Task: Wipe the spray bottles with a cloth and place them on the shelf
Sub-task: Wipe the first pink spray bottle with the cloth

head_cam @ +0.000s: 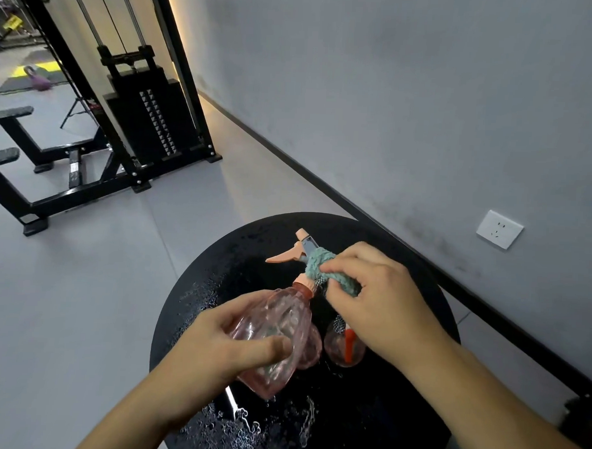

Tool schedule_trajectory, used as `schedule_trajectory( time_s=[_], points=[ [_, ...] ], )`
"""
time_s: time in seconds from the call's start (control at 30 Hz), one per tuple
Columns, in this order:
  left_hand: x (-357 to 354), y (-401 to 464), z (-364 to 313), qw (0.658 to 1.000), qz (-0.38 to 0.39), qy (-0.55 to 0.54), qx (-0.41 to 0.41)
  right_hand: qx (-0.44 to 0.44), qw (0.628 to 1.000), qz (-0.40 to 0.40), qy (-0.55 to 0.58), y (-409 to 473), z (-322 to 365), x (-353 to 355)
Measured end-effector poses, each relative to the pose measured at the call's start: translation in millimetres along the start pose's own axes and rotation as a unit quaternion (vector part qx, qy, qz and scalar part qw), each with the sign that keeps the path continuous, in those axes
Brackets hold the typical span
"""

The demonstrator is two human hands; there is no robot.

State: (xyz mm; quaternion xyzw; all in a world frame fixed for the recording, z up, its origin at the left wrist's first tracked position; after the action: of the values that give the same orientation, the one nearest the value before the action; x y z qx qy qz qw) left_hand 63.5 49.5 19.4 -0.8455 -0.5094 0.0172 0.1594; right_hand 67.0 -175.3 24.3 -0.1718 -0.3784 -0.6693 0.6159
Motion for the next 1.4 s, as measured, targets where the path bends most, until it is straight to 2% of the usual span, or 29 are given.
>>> schedule_trajectory(
  time_s=[0.1,0.2,0.3,0.43,0.6,0.83,1.03,1.23,1.33,1.4],
  points=[
    [-0.5,0.4,-1.1,1.0,-0.002,-0.003,0.0,0.0,1.0,-0.019,-0.004,-1.0,2.4,-2.1],
    [2.0,0.3,-3.1,1.0,-0.004,-0.001,-0.007,0.013,1.0,-0.005,0.008,-2.1,7.4,-2.0],
    [5.5,0.1,-1.4,1.0,-0.007,-0.002,-0.005,-0.011,1.0,0.013,0.019,-1.0,2.3,2.4],
    [5.5,3.4,0.0,1.0,-0.012,0.002,-0.007,-0.043,0.999,-0.009,0.019,0.0,-6.9,4.6],
    [3.6,5.6,-1.8,1.0,-0.01,-0.018,-0.011,-0.011,1.0,-0.015,0.02,-3.0,1.9,-1.1],
    [3.7,5.3,3.1,0.999,-0.045,-0.026,0.002,-0.069,0.998,0.005,0.005,-3.8,-4.0,-0.8],
    [2.8,4.6,1.3,0.999,-0.026,-0.022,0.009,-0.034,0.999,-0.034,0.025,-2.6,0.7,1.7],
    [2.5,5.1,-1.0,1.0,-0.026,-0.006,0.014,-0.008,0.999,0.024,0.037,-6.4,7.5,-4.7],
    [3.7,4.1,-0.5,1.0,-0.02,0.011,0.015,-0.025,0.999,-0.027,0.029,-2.4,2.1,2.3],
    [4.6,4.4,0.4,1.0,-0.014,0.018,0.02,-0.026,0.998,-0.033,0.036,-1.9,1.8,4.5]
  ],
)
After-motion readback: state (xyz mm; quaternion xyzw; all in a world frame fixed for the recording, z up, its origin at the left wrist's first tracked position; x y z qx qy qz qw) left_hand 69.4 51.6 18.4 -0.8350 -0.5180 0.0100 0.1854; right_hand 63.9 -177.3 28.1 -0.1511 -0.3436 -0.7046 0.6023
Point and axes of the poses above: each hand's wrist, its own y-axis towards the middle knuckle, its own x-axis out of the back of the hand, z = x × y, the point moved 3 cm from there along y, towards the middle knuckle, and after that the axes turned 4 degrees about z, right-handed, at the moved point
